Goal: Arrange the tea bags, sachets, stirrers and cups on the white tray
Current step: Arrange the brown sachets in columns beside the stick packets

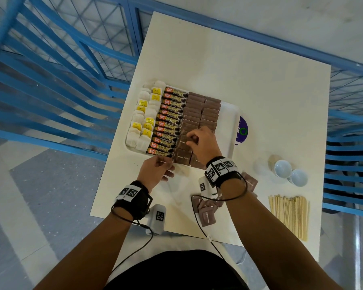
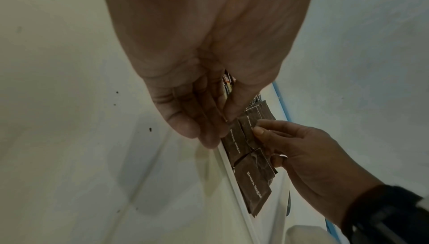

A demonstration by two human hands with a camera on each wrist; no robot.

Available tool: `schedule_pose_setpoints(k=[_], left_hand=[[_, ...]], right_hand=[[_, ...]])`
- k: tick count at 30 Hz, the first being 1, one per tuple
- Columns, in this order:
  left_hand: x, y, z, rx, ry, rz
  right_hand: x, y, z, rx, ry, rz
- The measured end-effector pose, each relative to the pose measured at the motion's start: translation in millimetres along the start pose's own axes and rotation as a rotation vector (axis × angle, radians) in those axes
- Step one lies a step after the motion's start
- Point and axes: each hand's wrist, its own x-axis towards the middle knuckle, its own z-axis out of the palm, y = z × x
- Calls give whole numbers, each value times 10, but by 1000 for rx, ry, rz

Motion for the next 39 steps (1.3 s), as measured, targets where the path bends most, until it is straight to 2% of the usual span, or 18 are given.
schedule_pose_setpoints(k=[7,12,19,22,24,28,35,39], left_hand=[[-25,1,29,58,-6,33],[-98,16,149,257,-75,118],[-299,-249,605,795,-277,355],[-426,-427,835,1180,-220,499],[-508,-536,939,1309,-164,548],[-554,-653,1042,1319,-75,580],[-522,-614,997,1190,-108,518],[-505,-591,1009,1070,-122,460]], right_hand=[[-34,50,-83,95,137,26],[-374,112,-283,165,192,61],[-1316,426,-324,174,146,241],[-1647,621,-194,65,113,254],[-1802,700,-115,-61,61,235],[-1953,731,0,-169,-1,239],[-1893,804,83,-56,-2,365],[-1876,816,44,-80,6,365]])
